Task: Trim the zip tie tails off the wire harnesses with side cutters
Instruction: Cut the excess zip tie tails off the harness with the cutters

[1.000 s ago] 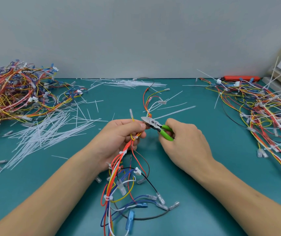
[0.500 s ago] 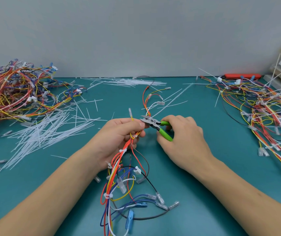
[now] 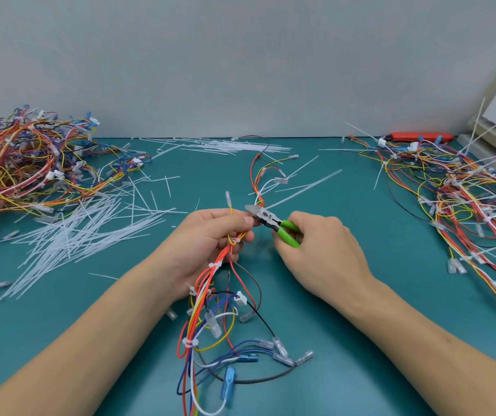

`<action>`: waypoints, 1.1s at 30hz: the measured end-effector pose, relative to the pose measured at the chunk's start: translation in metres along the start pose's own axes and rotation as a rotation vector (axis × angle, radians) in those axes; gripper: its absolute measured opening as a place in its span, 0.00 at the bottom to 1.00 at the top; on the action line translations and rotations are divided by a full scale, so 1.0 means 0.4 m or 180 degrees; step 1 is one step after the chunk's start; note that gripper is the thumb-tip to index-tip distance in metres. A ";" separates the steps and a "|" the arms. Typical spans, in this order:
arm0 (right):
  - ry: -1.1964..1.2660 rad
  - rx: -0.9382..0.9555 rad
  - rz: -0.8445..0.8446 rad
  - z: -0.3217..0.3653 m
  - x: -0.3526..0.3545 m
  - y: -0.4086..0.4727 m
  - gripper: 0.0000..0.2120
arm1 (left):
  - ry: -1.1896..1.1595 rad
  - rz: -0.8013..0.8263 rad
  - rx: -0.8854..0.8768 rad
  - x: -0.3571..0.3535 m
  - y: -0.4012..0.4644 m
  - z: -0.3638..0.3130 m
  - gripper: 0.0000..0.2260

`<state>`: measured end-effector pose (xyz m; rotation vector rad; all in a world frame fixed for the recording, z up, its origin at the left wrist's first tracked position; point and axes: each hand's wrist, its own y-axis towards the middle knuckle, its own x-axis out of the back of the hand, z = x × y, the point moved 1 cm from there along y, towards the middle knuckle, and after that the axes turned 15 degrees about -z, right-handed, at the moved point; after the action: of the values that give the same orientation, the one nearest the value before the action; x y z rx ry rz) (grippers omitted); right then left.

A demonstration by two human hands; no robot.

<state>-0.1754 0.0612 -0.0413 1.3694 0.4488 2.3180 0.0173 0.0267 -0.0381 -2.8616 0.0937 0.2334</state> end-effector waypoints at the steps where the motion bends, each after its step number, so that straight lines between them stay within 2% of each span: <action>1: 0.0059 0.0033 0.0010 -0.001 -0.002 -0.001 0.15 | 0.0006 0.0007 -0.0012 0.000 0.000 0.000 0.04; 4: 0.0136 0.0178 0.0003 -0.003 -0.007 0.000 0.07 | 0.0045 -0.0003 -0.0025 -0.001 0.000 0.000 0.04; 9: 0.0219 0.0172 0.0017 -0.005 -0.010 0.002 0.11 | 0.0035 0.0013 -0.0032 0.001 0.003 -0.001 0.03; 15: 0.0184 0.0197 -0.0011 -0.004 -0.010 0.005 0.10 | 0.0032 0.0006 -0.0058 -0.003 0.002 -0.002 0.04; 18: 0.0162 0.0203 0.0036 -0.003 -0.006 0.006 0.06 | 0.0023 -0.0023 -0.0056 -0.004 0.000 -0.004 0.04; 22: 0.0134 0.0031 0.0099 -0.006 0.001 0.009 0.13 | 0.0053 -0.0044 -0.0055 -0.006 -0.001 -0.003 0.05; 28: 0.0046 0.0023 0.0085 -0.001 0.003 0.001 0.15 | 0.0037 -0.0079 -0.0027 -0.011 -0.009 -0.006 0.05; 33: 0.0256 0.0194 0.0121 -0.001 -0.005 0.000 0.04 | 0.0070 -0.0084 -0.0059 -0.010 -0.011 -0.008 0.04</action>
<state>-0.1749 0.0601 -0.0427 1.3271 0.5263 2.4154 0.0141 0.0304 -0.0332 -2.8824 0.0584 0.1988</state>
